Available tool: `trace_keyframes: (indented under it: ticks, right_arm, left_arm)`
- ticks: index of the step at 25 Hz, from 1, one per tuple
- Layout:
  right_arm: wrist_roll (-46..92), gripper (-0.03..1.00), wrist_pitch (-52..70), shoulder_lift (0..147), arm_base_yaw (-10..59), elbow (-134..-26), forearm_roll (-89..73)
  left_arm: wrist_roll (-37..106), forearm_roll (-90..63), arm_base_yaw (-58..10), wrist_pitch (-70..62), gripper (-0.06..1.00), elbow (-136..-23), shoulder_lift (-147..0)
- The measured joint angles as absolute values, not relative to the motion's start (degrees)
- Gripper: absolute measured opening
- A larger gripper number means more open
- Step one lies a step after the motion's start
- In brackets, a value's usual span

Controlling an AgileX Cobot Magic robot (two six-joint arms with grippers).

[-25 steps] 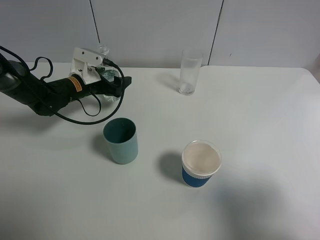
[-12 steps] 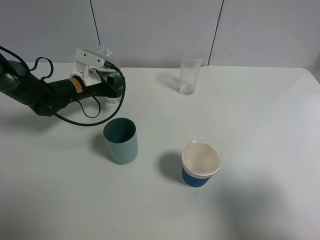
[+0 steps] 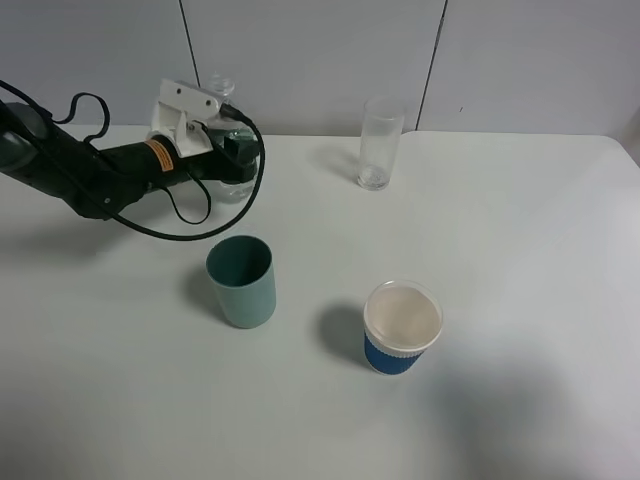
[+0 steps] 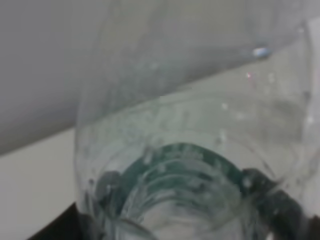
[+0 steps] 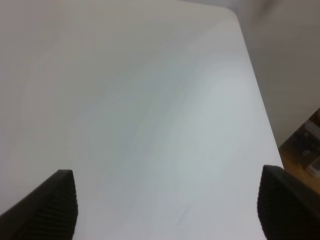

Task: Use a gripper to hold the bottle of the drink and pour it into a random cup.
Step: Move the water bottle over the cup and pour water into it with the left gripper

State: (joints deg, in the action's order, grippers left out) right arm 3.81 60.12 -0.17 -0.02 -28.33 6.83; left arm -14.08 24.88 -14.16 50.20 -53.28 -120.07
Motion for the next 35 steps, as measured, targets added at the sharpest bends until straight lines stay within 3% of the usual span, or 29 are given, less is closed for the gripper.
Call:
trace_keyframes:
  ticks: [9, 25, 35]
  right_arm:
    - [3.81, 0.74, 60.12, -0.17, -0.02, -28.33, 6.83]
    - [3.81, 0.74, 60.12, -0.17, -0.02, -28.33, 6.83]
    - [3.81, 0.74, 60.12, -0.17, -0.02, -28.33, 7.22]
  left_arm:
    - [-11.43, 14.66, -17.12, 40.63, 0.5, -53.21, -112.33]
    - [55.31, -48.54, -30.17, 32.27, 0.5, -59.08, -107.72]
    - [62.43, -58.65, -31.91, 30.2, 0.5, -63.76, -107.67]
